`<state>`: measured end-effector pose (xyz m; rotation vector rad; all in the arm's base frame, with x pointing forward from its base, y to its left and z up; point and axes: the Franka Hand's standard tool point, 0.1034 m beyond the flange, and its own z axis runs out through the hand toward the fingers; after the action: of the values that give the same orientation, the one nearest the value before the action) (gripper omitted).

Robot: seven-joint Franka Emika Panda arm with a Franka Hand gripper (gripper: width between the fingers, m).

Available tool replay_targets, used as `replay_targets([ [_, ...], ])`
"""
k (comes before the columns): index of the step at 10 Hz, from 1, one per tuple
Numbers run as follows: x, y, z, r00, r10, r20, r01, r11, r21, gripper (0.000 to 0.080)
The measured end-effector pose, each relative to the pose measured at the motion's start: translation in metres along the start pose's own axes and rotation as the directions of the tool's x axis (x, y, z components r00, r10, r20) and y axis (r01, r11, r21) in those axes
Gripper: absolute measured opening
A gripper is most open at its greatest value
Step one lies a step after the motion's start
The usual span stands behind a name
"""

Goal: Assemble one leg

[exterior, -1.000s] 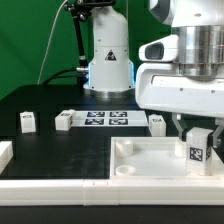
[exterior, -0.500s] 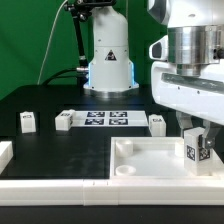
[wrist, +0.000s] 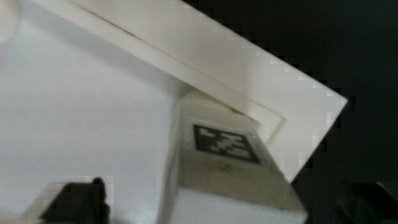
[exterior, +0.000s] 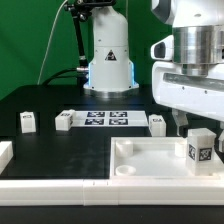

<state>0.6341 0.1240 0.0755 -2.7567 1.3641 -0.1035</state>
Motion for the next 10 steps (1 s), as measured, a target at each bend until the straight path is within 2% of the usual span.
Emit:
replay_targets([
  [2, -0.0026, -0.0014, 0.0001, 0.965, -0.261, 0.000, 0.261, 0.965, 0.001, 0.0647],
  [4, -0.0019, -0.0012, 0.0001, 0.901, -0.433, 0.000, 0.433, 0.901, 0.002, 0.0649],
  [6, -0.0018, -0.0011, 0.0002, 0.784, -0.620, -0.003, 0.620, 0.784, -0.005, 0.0649],
  [10, 0.0025, 0.0008, 0.0002, 0.541, -0.841, -0.004, 0.841, 0.541, -0.010, 0.0649],
])
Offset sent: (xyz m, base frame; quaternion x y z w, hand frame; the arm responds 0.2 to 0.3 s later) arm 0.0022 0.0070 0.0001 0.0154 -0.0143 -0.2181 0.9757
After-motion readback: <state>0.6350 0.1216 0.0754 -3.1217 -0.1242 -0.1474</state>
